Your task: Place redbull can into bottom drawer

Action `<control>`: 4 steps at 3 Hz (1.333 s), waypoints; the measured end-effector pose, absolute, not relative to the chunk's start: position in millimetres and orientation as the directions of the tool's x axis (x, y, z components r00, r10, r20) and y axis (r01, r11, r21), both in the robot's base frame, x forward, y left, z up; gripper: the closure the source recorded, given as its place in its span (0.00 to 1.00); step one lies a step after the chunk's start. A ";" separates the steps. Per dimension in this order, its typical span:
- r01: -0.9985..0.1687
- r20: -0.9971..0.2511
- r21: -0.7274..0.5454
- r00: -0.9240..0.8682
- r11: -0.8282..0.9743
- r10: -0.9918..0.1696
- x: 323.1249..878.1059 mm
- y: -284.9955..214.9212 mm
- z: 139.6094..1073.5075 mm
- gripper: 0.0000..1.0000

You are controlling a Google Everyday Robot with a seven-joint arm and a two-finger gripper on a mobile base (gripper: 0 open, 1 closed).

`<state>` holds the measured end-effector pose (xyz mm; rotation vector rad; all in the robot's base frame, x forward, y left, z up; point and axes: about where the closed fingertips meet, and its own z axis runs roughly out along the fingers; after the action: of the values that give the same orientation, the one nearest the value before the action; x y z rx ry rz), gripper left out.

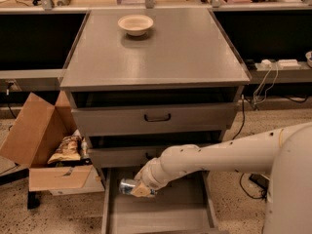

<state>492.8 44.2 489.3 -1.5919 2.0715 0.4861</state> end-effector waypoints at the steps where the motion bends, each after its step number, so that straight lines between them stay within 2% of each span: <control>1: -0.962 -0.574 0.070 -0.256 0.265 -0.778 488.1 49.2 430.9 1.00; 2: -0.946 -0.585 0.182 -0.322 0.267 -0.744 476.1 57.0 368.1 1.00; 4: -0.940 -0.577 0.195 -0.341 0.280 -0.742 477.1 54.9 360.2 1.00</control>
Offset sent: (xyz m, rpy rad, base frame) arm -0.0147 0.0141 -0.1766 0.1468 0.2625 -0.0297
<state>477.1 54.9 360.2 -1.5203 2.1827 0.7267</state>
